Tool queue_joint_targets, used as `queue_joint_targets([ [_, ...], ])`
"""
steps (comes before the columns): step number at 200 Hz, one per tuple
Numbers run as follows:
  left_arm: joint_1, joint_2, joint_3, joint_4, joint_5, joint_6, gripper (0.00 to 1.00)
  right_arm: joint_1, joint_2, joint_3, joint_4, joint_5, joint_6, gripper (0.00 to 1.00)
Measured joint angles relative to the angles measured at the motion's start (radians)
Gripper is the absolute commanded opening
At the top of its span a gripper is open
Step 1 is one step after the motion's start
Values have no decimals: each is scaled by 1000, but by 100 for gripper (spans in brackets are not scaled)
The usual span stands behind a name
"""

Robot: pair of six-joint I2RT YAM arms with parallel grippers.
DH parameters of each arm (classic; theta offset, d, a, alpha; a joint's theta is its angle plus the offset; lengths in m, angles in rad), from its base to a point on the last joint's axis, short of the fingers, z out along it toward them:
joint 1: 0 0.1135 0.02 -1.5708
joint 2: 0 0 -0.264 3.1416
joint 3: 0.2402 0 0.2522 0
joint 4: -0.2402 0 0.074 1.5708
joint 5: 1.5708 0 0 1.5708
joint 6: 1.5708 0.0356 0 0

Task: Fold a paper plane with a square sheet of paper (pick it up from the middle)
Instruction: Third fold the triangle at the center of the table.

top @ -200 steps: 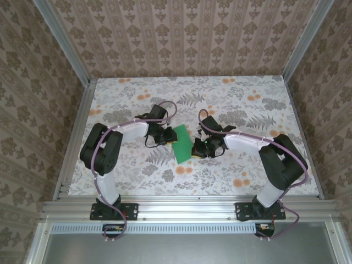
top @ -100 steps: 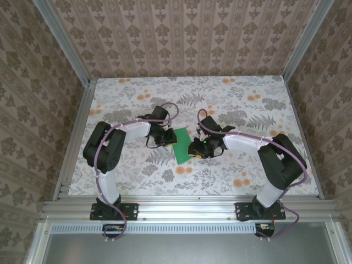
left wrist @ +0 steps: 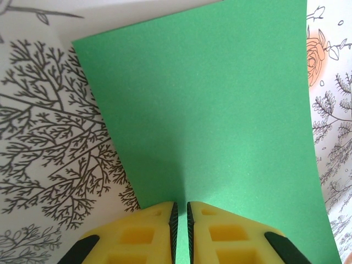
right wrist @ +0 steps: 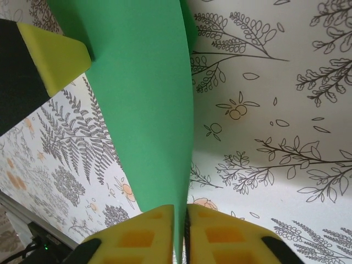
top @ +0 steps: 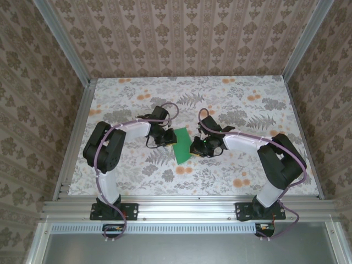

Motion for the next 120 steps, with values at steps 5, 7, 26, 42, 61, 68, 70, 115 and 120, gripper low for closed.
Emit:
queue_joint_targets([
  [5, 0, 0, 0, 0, 0, 0, 16, 0, 0, 0, 3, 0, 3, 7],
  [7, 0, 0, 0, 0, 0, 0, 16, 0, 0, 0, 4, 0, 3, 7],
  [26, 0, 0, 0, 0, 0, 0, 16, 0, 0, 0, 11, -3, 8, 6],
  [42, 0, 0, 0, 0, 0, 0, 16, 4, 0, 0, 16, -7, 18, 6],
  [61, -1, 2, 0, 0, 0, 0, 16, 13, 0, 0, 32, -9, 30, 6],
  [68, -1, 2, 0, 0, 0, 0, 15, 18, 1, 2, 41, -11, 35, 7],
  [70, -1, 2, 0, 0, 0, 0, 15, 19, 3, 2, 43, -11, 37, 7],
  [115, -4, 2, 0, 1, 0, 0, 14, 43, 66, 46, 106, -15, 82, 8],
  [120, -4, 2, 0, 1, 0, 0, 14, 45, 71, 47, 117, -15, 88, 8],
])
